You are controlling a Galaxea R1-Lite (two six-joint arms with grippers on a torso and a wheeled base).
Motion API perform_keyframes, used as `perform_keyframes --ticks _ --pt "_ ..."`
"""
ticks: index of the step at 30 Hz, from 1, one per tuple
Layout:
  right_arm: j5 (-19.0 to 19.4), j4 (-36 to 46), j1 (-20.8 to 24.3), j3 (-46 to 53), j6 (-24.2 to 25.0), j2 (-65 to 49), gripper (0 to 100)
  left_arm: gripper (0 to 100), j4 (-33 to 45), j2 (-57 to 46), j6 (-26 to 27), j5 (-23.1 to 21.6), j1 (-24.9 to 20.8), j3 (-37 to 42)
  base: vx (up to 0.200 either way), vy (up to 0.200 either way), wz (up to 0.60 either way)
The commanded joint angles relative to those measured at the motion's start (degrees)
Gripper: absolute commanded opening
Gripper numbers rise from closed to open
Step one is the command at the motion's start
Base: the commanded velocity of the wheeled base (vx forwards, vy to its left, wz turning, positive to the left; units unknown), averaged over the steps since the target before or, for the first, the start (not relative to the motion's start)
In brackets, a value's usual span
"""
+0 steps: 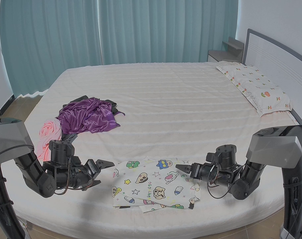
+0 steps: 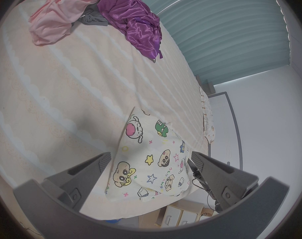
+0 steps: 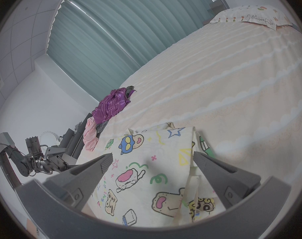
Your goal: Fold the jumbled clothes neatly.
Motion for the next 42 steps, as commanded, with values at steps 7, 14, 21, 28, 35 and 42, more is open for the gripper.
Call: perform_keyframes --ticks 7,14,21,28,35,42 --pt "-1.74 -0.05 -0.05 0.23 -0.35 0.79 100 100 -0.09 0.64 0.06 -0.02 -0.06 -0.01 0.0 0.0 0.0" --pt "-1.66 1.54 -0.05 -0.38 -0.52 1.4 100 100 -0.09 0.73 0.15 -0.02 -0.06 -0.01 0.0 0.0 0.0" --pt "-1.74 3.12 0.04 -1.96 -0.17 1.58 0 100 -0.09 0.82 0.15 -0.02 -0.06 -0.01 0.0 0.0 0.0" --pt "-2.36 1.71 -1.01 -2.23 -0.17 1.32 0 100 -0.09 0.82 0.15 0.07 -0.06 -0.01 0.0 0.0 0.0" --pt "-6.05 1.45 -2.42 -6.18 -0.08 2.72 0 100 -0.09 1.08 0.24 0.16 -0.14 -0.1 0.0 0.0 0.0" --pt "-6.05 0.57 -2.86 -5.92 -0.35 2.99 0 100 -0.18 1.7 0.33 1.39 -1.02 -0.28 0.0 0.0 0.0"
